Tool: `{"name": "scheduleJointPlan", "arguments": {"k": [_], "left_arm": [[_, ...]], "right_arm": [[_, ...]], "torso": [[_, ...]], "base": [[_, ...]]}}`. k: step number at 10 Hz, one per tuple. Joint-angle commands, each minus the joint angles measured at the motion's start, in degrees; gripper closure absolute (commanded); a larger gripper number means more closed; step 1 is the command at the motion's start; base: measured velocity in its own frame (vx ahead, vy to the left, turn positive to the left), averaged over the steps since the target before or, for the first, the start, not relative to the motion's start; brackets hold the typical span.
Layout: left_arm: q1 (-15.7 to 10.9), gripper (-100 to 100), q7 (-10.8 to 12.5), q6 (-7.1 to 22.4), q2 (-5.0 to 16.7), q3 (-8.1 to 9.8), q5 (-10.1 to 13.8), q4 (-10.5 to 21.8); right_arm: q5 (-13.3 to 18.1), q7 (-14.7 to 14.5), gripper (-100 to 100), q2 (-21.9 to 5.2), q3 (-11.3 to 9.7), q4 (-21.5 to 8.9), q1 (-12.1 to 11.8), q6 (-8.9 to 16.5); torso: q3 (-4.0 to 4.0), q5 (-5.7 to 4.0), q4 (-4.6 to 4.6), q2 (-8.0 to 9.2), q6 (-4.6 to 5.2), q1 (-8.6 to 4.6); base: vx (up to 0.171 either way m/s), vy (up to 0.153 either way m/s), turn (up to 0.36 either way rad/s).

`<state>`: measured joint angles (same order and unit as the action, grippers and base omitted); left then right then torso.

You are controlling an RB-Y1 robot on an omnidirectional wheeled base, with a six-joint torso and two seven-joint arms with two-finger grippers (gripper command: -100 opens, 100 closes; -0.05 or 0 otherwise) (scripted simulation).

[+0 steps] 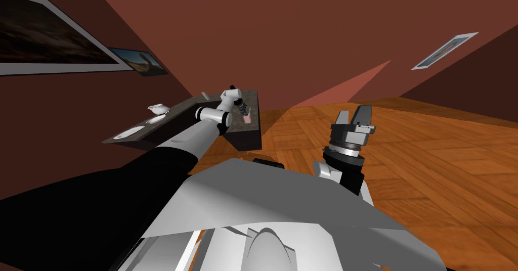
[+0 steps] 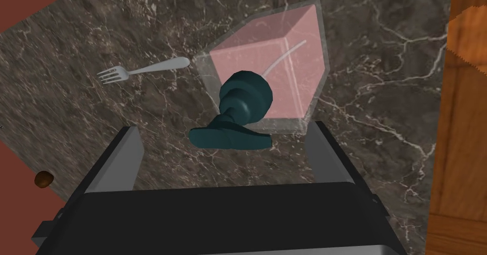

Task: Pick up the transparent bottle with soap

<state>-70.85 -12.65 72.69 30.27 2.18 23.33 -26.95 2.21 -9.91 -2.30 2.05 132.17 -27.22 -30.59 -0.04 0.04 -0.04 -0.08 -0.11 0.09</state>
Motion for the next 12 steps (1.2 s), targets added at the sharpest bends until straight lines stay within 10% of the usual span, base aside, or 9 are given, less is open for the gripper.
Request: {"name": "scheduleJointPlan", "arguments": {"k": [1,3,4,8,9,10,11,12], "left_arm": [[1.16,-100,0.17,-1.69,-0.69,0.05,-0.32,0.27],[1.38,-100,0.29,-1.33,-0.68,0.06,-0.32,-0.19],[1.39,100,0.28,-1.56,-0.72,0.06,-0.34,-0.1],[1.33,100,0.23,-1.61,-0.73,0.07,-0.33,-0.17],[1.33,0,0.23,-1.63,-0.73,0.07,-0.33,-0.18],[0.0,100,0.0,0.0,0.0,0.0,0.0,0.0],[0.51,100,0.13,-0.96,-0.39,0.02,-0.16,0.02],[0.39,0,0.09,-0.77,-0.32,0.01,-0.14,0.03]], "right_arm": [[0.0,0.0,0,0.0,0.0,0.0,0.0,0.0],[0.0,0.0,0,0.0,0.0,0.0,0.0,0.0],[0.0,0.0,0,0.0,0.0,0.0,0.0,0.0],[0.0,0.0,0,0.0,0.0,0.0,0.0,0.0],[0.0,0.0,0,0.0,0.0,0.0,0.0,0.0],[0.0,0.0,0,0.0,0.0,0.0,0.0,0.0],[0.0,0.0,0,0.0,0.0,0.0,0.0,0.0],[0.0,0.0,0,0.0,0.0,0.0,0.0,0.0]], "torso": [[0.0,0.0,0.0,0.0,0.0,0.0],[-0.07,0.0,-0.03,-0.12,0.0,0.01],[-0.03,0.0,-0.01,-0.05,0.0,0.0],[-0.02,-0.01,-0.04,-0.01,-0.03,-0.03],[-0.02,-0.01,-0.04,-0.01,-0.04,-0.03],[-0.02,-0.01,-0.04,-0.01,-0.04,-0.03],[0.07,-0.04,0.01,0.14,-0.08,-0.08],[0.06,-0.02,-0.01,0.13,-0.06,-0.07]], "base": [[0.035,0.005,-0.029],[0.032,0.01,-0.014],[0.0,0.0,0.0],[0.0,0.0,0.0],[0.0,0.0,0.0],[-0.043,-0.014,0.044],[-0.025,-0.009,0.015],[0.0,0.0,0.0]]}}
